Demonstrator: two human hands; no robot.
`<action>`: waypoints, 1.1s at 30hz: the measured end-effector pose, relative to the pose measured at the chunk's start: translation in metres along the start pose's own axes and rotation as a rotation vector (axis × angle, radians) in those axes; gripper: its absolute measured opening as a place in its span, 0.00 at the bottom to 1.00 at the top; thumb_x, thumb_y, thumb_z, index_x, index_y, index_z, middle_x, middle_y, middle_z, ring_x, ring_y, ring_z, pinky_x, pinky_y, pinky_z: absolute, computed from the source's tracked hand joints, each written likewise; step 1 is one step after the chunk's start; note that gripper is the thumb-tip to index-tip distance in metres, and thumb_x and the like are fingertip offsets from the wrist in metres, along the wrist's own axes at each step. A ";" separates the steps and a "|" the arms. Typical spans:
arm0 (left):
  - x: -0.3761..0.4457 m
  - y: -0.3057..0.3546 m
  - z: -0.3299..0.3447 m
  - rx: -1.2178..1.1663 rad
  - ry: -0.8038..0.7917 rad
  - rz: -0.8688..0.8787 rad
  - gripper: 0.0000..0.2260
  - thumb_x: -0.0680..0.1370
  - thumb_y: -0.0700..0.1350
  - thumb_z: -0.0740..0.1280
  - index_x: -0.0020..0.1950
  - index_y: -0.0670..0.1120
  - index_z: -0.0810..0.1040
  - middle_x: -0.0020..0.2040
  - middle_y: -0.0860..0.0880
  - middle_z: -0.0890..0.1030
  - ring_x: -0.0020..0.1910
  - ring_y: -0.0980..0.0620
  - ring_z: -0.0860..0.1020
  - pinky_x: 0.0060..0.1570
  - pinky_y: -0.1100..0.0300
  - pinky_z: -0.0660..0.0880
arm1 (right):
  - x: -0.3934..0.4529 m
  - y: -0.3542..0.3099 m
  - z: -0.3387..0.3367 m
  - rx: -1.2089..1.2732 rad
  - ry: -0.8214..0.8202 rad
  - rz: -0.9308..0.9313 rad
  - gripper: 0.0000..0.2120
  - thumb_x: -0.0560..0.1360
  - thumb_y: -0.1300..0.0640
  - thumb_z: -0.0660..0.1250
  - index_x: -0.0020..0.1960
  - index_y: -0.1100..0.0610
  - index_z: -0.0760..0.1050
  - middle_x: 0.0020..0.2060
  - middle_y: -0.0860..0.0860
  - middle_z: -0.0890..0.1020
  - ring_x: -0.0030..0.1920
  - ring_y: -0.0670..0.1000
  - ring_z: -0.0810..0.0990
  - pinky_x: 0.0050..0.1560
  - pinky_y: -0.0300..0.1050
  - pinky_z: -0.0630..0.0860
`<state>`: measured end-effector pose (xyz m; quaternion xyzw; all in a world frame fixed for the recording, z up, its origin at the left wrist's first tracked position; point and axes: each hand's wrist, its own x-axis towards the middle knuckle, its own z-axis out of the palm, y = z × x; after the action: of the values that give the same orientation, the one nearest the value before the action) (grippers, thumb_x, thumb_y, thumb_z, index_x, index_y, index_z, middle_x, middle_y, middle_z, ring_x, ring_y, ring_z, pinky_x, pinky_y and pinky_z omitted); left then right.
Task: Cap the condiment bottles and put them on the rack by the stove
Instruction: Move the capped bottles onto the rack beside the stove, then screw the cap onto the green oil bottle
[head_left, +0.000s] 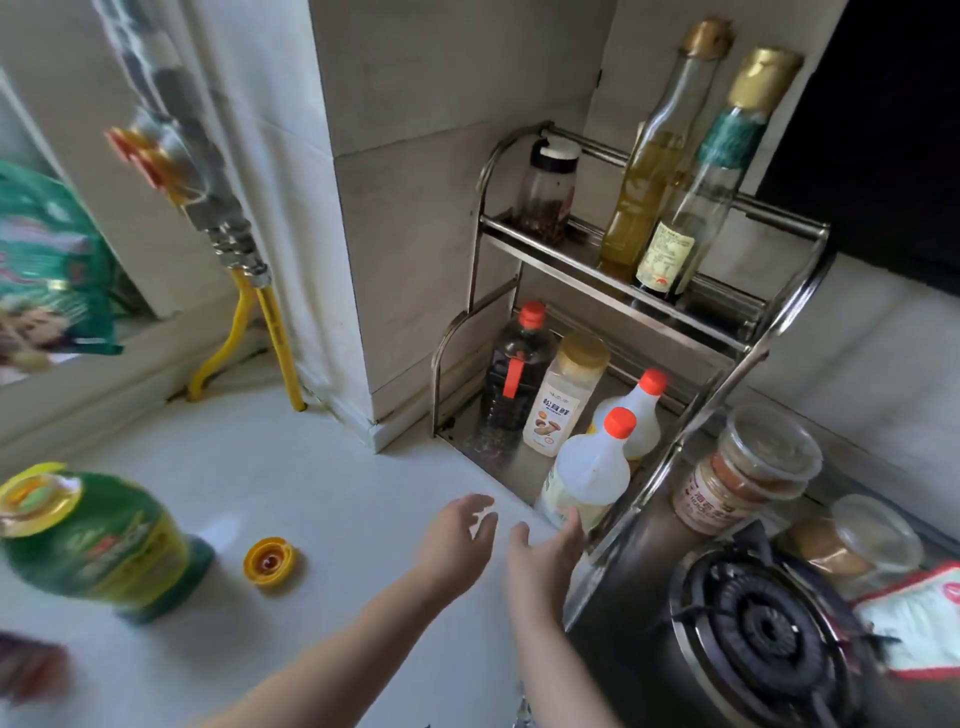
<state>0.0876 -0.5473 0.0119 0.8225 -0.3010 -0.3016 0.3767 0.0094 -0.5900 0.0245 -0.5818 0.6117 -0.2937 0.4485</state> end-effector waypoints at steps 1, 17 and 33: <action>-0.012 -0.017 -0.006 0.002 0.048 -0.021 0.12 0.79 0.47 0.61 0.61 0.48 0.76 0.59 0.53 0.79 0.57 0.55 0.78 0.53 0.65 0.70 | -0.002 0.005 0.006 -0.040 -0.043 -0.037 0.28 0.75 0.62 0.64 0.72 0.59 0.58 0.72 0.59 0.62 0.70 0.57 0.65 0.64 0.46 0.66; -0.154 -0.139 -0.121 -0.090 0.695 -0.339 0.11 0.77 0.45 0.65 0.59 0.47 0.78 0.54 0.53 0.81 0.50 0.59 0.78 0.51 0.64 0.73 | -0.091 0.011 0.170 -0.720 -0.993 -0.715 0.39 0.72 0.46 0.69 0.76 0.49 0.51 0.74 0.54 0.55 0.72 0.56 0.59 0.69 0.48 0.61; -0.143 -0.144 -0.240 -0.083 0.881 -0.132 0.40 0.69 0.47 0.75 0.75 0.47 0.57 0.71 0.47 0.66 0.70 0.50 0.63 0.68 0.58 0.61 | -0.137 -0.073 0.185 -0.341 -0.735 -0.786 0.23 0.67 0.47 0.73 0.57 0.53 0.68 0.52 0.50 0.74 0.50 0.51 0.74 0.46 0.40 0.69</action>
<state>0.2088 -0.2619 0.0632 0.8741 -0.0463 0.0423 0.4816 0.1963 -0.4371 0.0387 -0.8941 0.1912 -0.1137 0.3886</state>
